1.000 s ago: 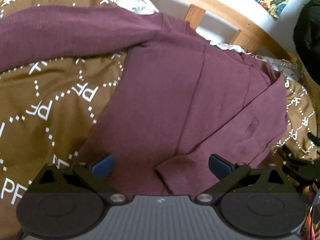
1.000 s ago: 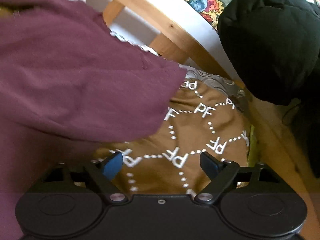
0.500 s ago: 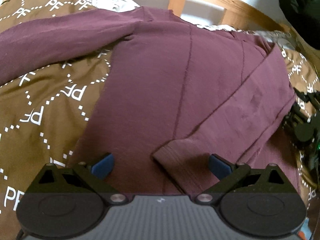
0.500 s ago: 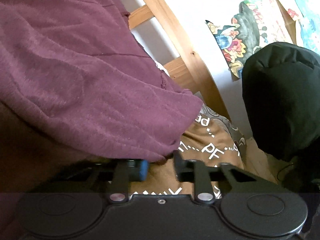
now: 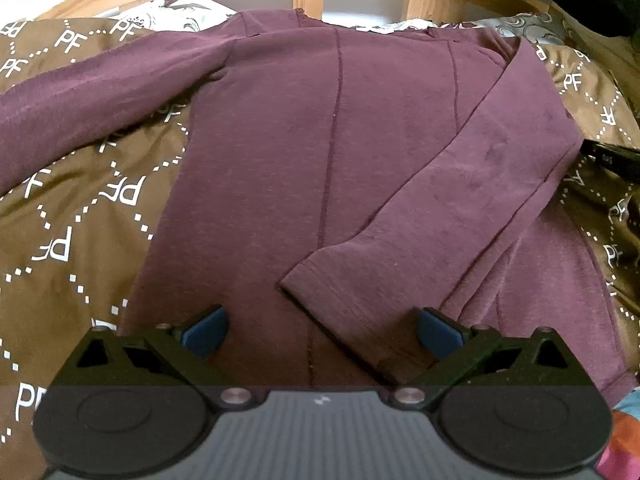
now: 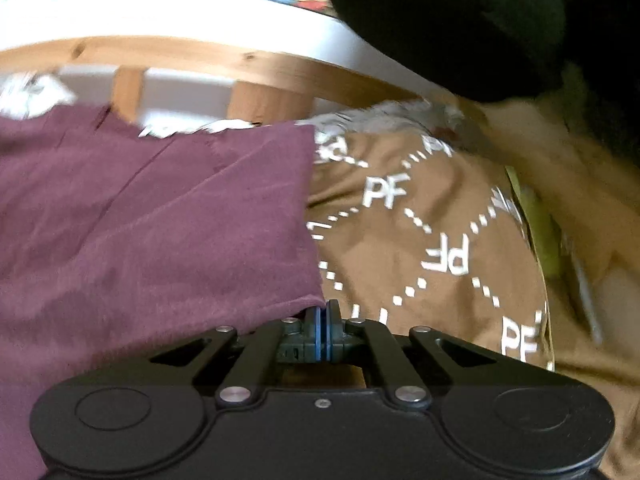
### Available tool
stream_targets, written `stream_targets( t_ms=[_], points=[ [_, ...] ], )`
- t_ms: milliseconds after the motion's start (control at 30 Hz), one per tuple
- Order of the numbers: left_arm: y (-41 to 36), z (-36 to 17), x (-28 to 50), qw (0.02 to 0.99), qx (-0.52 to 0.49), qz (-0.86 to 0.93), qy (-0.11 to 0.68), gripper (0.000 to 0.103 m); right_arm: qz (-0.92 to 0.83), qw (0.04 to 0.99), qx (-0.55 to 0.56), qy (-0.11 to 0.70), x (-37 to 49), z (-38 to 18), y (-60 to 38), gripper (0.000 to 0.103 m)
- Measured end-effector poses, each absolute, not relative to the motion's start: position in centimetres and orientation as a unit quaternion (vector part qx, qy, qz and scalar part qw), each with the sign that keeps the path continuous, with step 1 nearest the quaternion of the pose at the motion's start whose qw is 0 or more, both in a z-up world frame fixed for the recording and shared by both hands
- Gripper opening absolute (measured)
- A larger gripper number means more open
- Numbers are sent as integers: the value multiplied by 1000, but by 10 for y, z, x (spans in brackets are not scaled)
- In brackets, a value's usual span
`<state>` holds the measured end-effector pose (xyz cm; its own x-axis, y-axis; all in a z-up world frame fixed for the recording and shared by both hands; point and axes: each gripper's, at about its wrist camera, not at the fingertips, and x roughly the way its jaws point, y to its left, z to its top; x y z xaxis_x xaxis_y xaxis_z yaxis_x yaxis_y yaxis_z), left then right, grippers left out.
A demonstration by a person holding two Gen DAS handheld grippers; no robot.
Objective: Fold small clothes
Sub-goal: 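Fold the gripped side and sleeve across the shirt body with the right tool, release, then grasp the other sleeve cuff with the left tool and lift it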
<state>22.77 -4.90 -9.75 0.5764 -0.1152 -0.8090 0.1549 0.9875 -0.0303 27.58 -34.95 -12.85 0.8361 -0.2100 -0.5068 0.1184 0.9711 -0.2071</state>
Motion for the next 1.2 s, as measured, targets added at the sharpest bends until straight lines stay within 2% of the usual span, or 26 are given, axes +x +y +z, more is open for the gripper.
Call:
stream_targets(
  t_ms=[133, 233, 300, 433, 500, 533, 600, 733, 800, 833, 1200],
  points=[
    [-49, -101, 230, 886, 24, -77, 458, 102, -87, 954, -40, 285, 276, -133, -365, 0],
    [-49, -100, 230, 886, 23, -77, 457, 102, -86, 954, -51, 282, 273, -132, -363, 0],
    [-47, -98, 230, 885, 17, -78, 458, 102, -86, 954, -52, 281, 267, -131, -362, 15],
    [-35, -86, 225, 889, -37, -75, 450, 102, -88, 955, -56, 279, 254, -125, -359, 25],
    [-25, -76, 219, 898, -62, -67, 430, 102, -86, 957, -49, 274, 244, -118, -359, 39],
    [-18, -69, 215, 905, -70, -57, 416, 102, -84, 958, -44, 270, 239, -113, -359, 43],
    [-3, -55, 210, 918, -79, -25, 387, 102, -76, 962, -33, 259, 228, -103, -356, 61],
    [43, -32, 200, 931, -116, 77, 337, 102, -49, 969, -17, 242, 209, -88, -343, 82],
    [71, -25, 192, 928, -155, 132, 313, 102, -30, 971, -5, 238, 200, -83, -333, 98],
    [86, -23, 189, 921, -182, 158, 305, 102, -18, 971, 0, 237, 196, -80, -328, 101],
    [206, -25, 158, 836, -421, 254, 245, 102, 79, 960, 10, 268, 166, -82, -265, 102]
  ],
)
